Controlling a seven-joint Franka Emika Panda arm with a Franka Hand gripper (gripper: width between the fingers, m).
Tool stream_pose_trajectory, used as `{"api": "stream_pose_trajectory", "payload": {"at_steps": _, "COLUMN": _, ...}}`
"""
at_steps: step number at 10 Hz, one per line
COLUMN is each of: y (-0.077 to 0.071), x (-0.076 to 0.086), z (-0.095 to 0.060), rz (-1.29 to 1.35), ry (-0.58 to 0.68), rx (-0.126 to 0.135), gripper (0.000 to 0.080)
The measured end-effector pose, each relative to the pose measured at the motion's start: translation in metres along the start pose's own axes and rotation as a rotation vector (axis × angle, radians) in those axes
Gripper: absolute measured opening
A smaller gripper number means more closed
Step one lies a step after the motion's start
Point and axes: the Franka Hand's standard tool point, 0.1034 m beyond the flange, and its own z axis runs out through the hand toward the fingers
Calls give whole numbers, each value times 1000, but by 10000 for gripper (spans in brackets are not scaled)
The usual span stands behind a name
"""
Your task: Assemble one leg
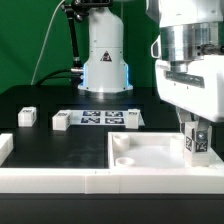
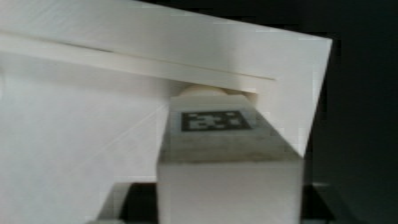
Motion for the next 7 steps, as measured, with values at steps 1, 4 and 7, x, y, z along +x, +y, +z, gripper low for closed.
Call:
{"api": "stream_pose_trajectory", "payload": {"at_steps": 1, "y": 1, "x": 0, "z": 0, "rz": 120, "ry": -1, "rx": 1, "gripper": 294}}
{"api": "stream_pose_trajectory", "payload": {"at_steps": 4, "y": 1, "x": 0, "z": 0, "rz": 299, "ry": -11, "rx": -1, "gripper": 294}}
{"api": "stream_pose_trajectory", "payload": {"at_steps": 7, "y": 2, "x": 0, "z": 0, "rz": 357, "ry": -10, "rx": -3, "gripper": 294}}
